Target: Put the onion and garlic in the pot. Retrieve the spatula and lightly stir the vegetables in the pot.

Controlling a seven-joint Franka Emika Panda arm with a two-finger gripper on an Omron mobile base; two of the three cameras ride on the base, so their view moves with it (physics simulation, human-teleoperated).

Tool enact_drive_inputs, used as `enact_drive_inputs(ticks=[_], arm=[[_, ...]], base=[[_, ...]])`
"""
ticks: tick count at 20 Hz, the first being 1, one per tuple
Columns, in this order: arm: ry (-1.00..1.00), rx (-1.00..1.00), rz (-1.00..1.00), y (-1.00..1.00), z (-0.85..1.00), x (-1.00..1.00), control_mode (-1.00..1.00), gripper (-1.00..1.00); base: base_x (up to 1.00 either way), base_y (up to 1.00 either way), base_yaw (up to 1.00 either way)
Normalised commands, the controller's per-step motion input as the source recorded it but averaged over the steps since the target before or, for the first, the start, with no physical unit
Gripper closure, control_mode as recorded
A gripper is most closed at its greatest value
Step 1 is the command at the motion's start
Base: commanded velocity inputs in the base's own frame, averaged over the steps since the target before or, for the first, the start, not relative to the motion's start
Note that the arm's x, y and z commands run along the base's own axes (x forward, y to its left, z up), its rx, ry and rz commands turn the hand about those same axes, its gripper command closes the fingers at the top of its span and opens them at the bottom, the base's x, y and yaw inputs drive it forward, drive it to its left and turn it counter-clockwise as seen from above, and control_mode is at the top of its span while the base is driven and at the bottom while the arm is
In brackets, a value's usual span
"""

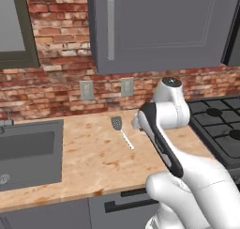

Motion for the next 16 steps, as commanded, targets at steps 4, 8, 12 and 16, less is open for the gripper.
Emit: enact_drive_inputs(ticks=[4, 8, 12, 16], arm=[[0.31, 0.0, 0.0, 0.43, -0.11, 0.62, -1.0, -1.0], [0.08, -0.01, 0.0, 0.11, -0.17, 0.09, -1.0, -1.0], [0.01, -0.06, 0.0, 0.04, -0.45, 0.14, -1.0, -1.0], [0.0, -0.05, 0.0, 0.0, -0.59, 0.0, -1.0, -1.0]], base=[[0.0, 0.0, 0.0], [0.0, 0.0, 0.0], [0.0, 0.0, 0.0], [0.0, 0.0, 0.0]])
